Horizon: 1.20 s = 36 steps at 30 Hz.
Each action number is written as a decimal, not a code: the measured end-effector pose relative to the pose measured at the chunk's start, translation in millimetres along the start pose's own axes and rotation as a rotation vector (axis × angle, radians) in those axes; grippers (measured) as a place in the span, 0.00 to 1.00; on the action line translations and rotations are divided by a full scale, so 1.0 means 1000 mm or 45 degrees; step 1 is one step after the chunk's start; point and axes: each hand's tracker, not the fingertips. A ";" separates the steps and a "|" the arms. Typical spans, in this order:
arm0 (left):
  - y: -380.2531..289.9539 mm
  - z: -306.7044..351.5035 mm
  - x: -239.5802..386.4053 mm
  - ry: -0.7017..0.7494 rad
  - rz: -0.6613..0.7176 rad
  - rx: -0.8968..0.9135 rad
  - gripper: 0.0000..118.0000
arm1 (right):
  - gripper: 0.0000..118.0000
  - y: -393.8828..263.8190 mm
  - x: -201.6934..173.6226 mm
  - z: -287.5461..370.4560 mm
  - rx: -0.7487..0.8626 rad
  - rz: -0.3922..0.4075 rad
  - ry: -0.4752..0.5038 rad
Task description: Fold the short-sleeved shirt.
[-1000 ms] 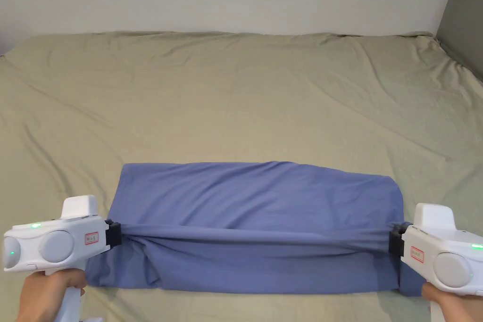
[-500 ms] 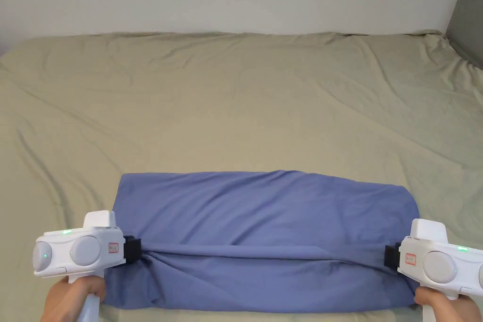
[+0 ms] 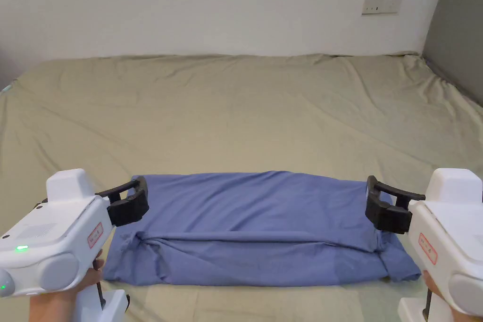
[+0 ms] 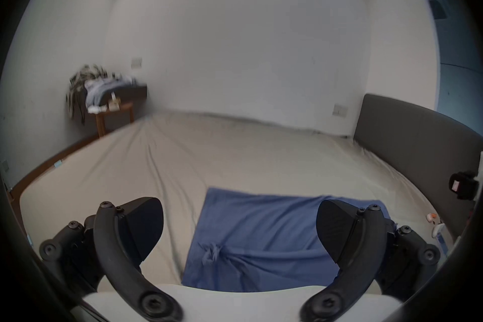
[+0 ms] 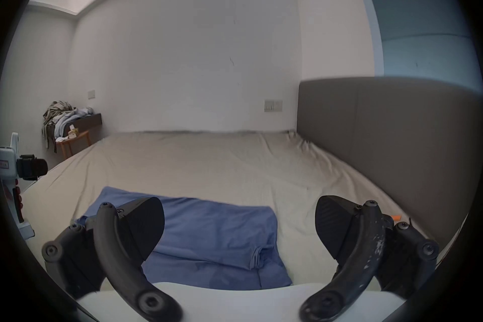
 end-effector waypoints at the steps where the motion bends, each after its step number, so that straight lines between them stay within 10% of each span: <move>1: -0.002 0.009 0.002 -0.001 -0.015 0.032 0.98 | 0.98 0.000 -0.002 0.009 0.013 0.003 -0.002; 4: -0.010 0.031 0.011 -0.008 -0.042 0.083 0.72 | 0.71 0.000 -0.008 0.031 0.048 0.014 -0.023; 7: -0.020 0.042 0.016 -0.003 -0.075 0.072 0.01 | 0.09 -0.004 -0.010 0.043 0.056 0.013 -0.025; 8: -0.023 0.043 0.015 -0.004 -0.081 0.052 0.00 | 0.02 -0.005 -0.010 0.043 0.054 0.013 -0.033; 28: -0.072 -0.132 -0.051 -0.008 0.065 -0.914 0.00 | 0.01 -0.014 -0.004 -0.010 -0.048 0.011 -0.069; 33: -0.094 -0.148 -0.055 0.032 0.097 -1.008 0.76 | 0.02 -0.024 -0.006 -0.032 -0.109 0.020 -0.073; 36: -0.106 -0.151 -0.053 0.044 0.067 -1.026 0.80 | 0.02 -0.031 -0.007 -0.042 -0.148 0.031 -0.073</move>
